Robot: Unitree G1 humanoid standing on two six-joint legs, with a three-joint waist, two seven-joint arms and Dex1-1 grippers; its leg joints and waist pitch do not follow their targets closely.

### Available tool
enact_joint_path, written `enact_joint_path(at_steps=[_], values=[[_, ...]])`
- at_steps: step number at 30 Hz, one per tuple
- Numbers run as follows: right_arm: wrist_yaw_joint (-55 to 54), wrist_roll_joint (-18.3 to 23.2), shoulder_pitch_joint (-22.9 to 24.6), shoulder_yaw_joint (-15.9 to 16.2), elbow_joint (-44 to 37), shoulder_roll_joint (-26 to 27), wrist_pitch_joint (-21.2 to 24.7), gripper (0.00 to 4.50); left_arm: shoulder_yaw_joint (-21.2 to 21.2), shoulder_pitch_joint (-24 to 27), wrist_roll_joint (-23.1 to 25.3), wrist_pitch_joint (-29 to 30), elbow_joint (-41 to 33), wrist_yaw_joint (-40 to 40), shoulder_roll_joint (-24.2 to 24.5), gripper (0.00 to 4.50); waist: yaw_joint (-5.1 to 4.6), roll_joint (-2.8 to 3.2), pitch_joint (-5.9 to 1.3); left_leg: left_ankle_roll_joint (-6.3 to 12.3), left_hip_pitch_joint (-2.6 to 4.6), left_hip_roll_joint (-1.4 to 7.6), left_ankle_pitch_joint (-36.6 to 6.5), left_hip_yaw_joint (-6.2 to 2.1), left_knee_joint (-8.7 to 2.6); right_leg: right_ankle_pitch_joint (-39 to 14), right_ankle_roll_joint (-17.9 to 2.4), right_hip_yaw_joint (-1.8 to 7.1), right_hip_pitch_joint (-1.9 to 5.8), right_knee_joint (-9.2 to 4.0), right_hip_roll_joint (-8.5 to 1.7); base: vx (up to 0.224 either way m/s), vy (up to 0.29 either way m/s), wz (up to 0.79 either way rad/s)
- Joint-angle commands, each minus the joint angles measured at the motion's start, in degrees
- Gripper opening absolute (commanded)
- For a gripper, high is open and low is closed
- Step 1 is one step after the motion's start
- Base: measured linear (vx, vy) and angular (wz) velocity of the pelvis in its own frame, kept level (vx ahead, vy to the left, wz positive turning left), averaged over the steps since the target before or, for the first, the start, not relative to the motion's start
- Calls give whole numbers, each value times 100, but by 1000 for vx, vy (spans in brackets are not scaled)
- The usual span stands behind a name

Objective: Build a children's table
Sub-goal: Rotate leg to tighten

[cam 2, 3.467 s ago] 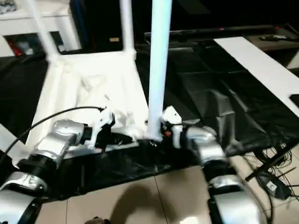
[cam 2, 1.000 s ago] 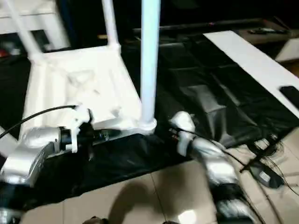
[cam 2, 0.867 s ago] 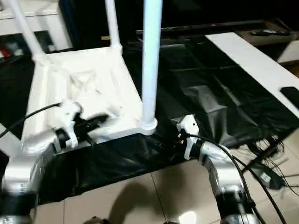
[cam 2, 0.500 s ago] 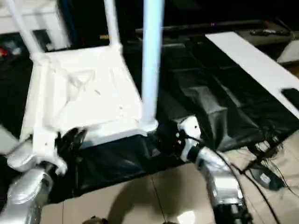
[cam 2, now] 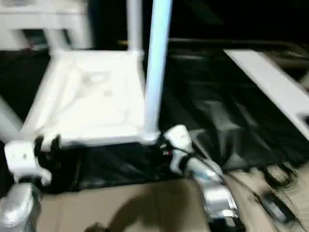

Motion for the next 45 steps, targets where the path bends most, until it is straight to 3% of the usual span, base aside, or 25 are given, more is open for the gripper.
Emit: enact_joint_path(at_steps=[1,2,3,4,5,6,7,8,9,10,11,12,14,16,18,19,20,21,23,28,31,33,34,37,45], values=[[101,63,2,79,-74,-20,86,450,4,-14,-127,-188,-201,67,-18,289,255,-24,-205,250,-257,442,-752,-215,109,-2138,-1040,1410,524,-1130,-1733,0,0,0],[101,63,2,79,-74,-20,86,450,4,-14,-127,-188,-201,67,-18,294,281,-8,-198,206,-266,425,-681,-216,88,-1643,-1350,1338,552,-1107,-1649,0,0,0],[117,74,17,92,-86,-40,71,450,29,-23,-179,-223,-196,59,-29,304,334,16,-206,171,-220,384,-476,-182,-34,-983,-1727,1173,540,-1047,-1413,-20,69,4],[132,85,26,109,-101,-56,57,450,51,-28,-163,-221,-191,63,-4,304,337,56,-229,331,-131,397,-191,-104,-299,-747,-1819,993,476,-972,-1139,-20,69,4],[226,172,34,106,-147,-80,58,450,131,-92,-244,-192,-125,-2,74,329,312,105,-235,483,-69,416,-41,-57,-492,-819,-1753,860,436,-919,-947,-28,129,7],[314,287,36,95,-199,-99,85,450,190,-170,-296,-234,-47,-75,187,329,177,233,-261,889,182,519,-80,16,-903,-968,-1378,505,212,-634,-292,-27,161,7],[374,368,33,86,-233,-112,103,450,232,-245,-385,-259,20,-161,280,337,59,279,-259,1110,329,578,-345,-30,-955,-915,-1201,386,91,-461,-65,-27,161,7],[434,484,3,68,-245,-94,167,450,244,-415,-556,-263,171,-428,495,350,-59,340,-269,1269,462,678,-1085,-40,-1021,-744,-998,340,-38,-293,21,-25,154,10],[436,489,1,68,-244,-93,171,450,243,-424,-567,-261,180,-445,507,362,-109,323,-227,865,380,746,-1970,11,-1116,-605,-868,385,-46,-324,-27,-33,136,13],[518,507,0,116,-267,-116,196,450,291,-551,-632,-232,288,-476,617,373,-136,257,-206,231,348,691,-2608,62,-1141,-612,-757,513,-19,-477,-128,-33,136,13],[518,507,0,116,-267,-116,196,450,291,-551,-632,-232,288,-476,617,381,-136,257,-206,231,348,691,-2608,62,-1141,-612,-757,513,-19,-477,-128,-34,112,12],[653,460,35,229,-327,-191,191,450,353,-740,-782,-102,439,-561,773,387,-155,198,-204,-536,337,577,-2896,138,-1154,-756,-533,659,8,-603,-241,-35,94,5],[730,471,80,271,-365,-227,180,450,431,-880,-778,-76,614,-556,930,407,-170,177,-224,-743,288,507,-2766,177,-1159,-1022,-291,732,22,-651,-287,-35,79,0],[374,278,28,148,-214,-222,-5,450,621,-1121,-717,-11,979,-423,1199,432,-205,245,-240,-867,288,476,-2817,163,-1161,-1255,-146,766,-4,-685,-305,0,0,0],[74,112,-64,65,-32,-222,-192,450,705,-1219,-757,-38,1134,-363,1291,440,-248,172,-247,-885,227,467,-2756,160,-1174,-1282,-136,750,51,-703,-327,0,0,0],[-34,96,-112,8,45,-199,-247,450,743,-1255,-780,-40,1189,-342,1313,446,-244,246,-264,-902,237,463,-2685,162,-1161,-1199,-160,759,34,-691,-336,0,0,0],[-202,80,-196,-81,149,-162,-289,450,775,-1298,-783,-35,1261,-334,1356,446,-278,177,-262,-836,232,465,-2594,192,-1143,-1134,-220,769,20,-712,-339,0,0,0],[-383,62,-286,-166,245,-128,-326,450,793,-1337,-759,-38,1340,-323,1416,446,-298,250,-255,-812,240,450,-2610,214,-1133,-1251,-272,781,0,-739,-337,0,0,0],[-410,141,-382,-231,308,-78,-337,450,824,-1395,-800,-52,1430,-305,1461,446,-300,216,-256,-745,246,453,-2599,234,-1112,-1430,-353,795,-17,-753,-351,0,0,0],[-113,516,-766,-205,629,171,-428,450,914,-1583,-861,-77,1620,-102,1470,446,-264,182,-371,-316,154,454,-1130,312,-1030,97,-677,781,88,-601,-338,25,-52,-2],[101,610,-878,-121,748,209,-475,450,900,-1576,-926,-117,1606,-146,1431,446,-238,163,-373,-230,136,473,-743,338,-1001,648,-873,754,117,-524,-312,15,-17,-1],[381,696,-995,-33,860,227,-465,450,882,-1535,-943,-150,1572,-158,1405,446,-246,187,-376,-241,161,488,-780,351,-993,697,-944,749,112,-526,-290,0,0,0],[544,732,-1041,10,892,227,-455,450,873,-1500,-953,-172,1553,-155,1400,446,-242,100,-382,-188,147,488,-723,355,-981,749,-983,751,141,-498,-297,0,0,0],[632,724,-1200,24,1074,254,-526,450,863,-1453,-968,-204,1550,-139,1416,446,-235,129,-362,-169,165,505,-732,363,-993,635,-998,748,113,-513,-294,0,0,0],[163,286,-2016,157,2233,581,-939,450,885,-1507,-937,-267,1667,-99,1525,446,-236,130,-305,-556,219,518,-1545,360,-1076,-592,-856,774,35,-609,-299,0,0,0]])
